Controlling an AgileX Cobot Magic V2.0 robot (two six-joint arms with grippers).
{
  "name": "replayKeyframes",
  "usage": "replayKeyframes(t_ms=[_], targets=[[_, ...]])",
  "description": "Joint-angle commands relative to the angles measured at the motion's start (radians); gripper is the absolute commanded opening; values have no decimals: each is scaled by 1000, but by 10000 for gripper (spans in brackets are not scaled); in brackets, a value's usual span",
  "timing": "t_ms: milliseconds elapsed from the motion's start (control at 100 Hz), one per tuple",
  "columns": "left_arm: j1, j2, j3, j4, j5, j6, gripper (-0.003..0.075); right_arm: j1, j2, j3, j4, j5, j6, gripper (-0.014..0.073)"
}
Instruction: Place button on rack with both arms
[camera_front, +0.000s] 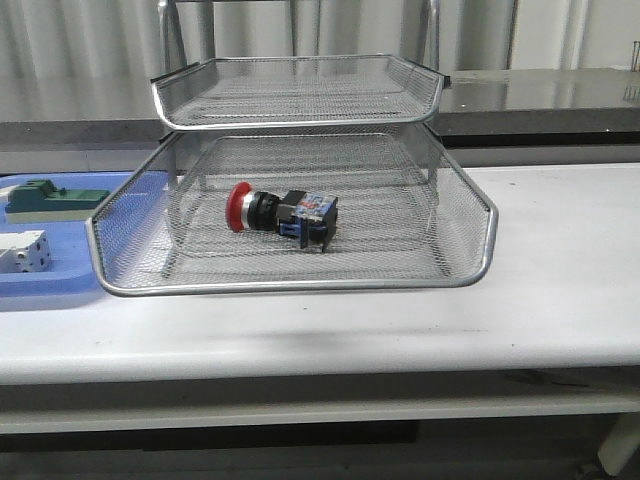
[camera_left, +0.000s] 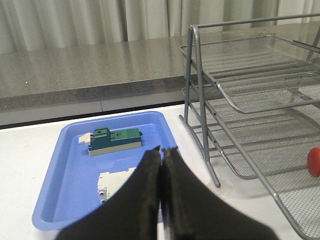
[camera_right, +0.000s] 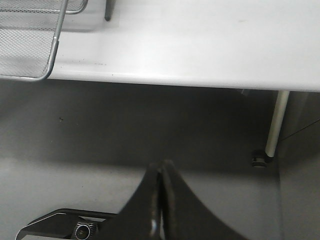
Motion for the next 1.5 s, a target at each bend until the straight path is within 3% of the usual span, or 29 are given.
replayKeyframes(t_ms=[0,420,620,930,1490], targets=[[2,5,-28,-12,-75,-10,-20,-1,4,-30,-13,-54,-2,-67],[2,5,-28,-12,-75,-10,-20,-1,29,-30,52,-144,-3,-67],[2,5,-28,-12,-75,-10,-20,-1,162,-30,187,-197,-19,-67],[2,5,-28,-12,-75,-10,-20,12,410,-30,439,-268,-226,-66],[2,5,-28,-12,-75,-10,-20,371,769,-30,447,-548,-237,-57]])
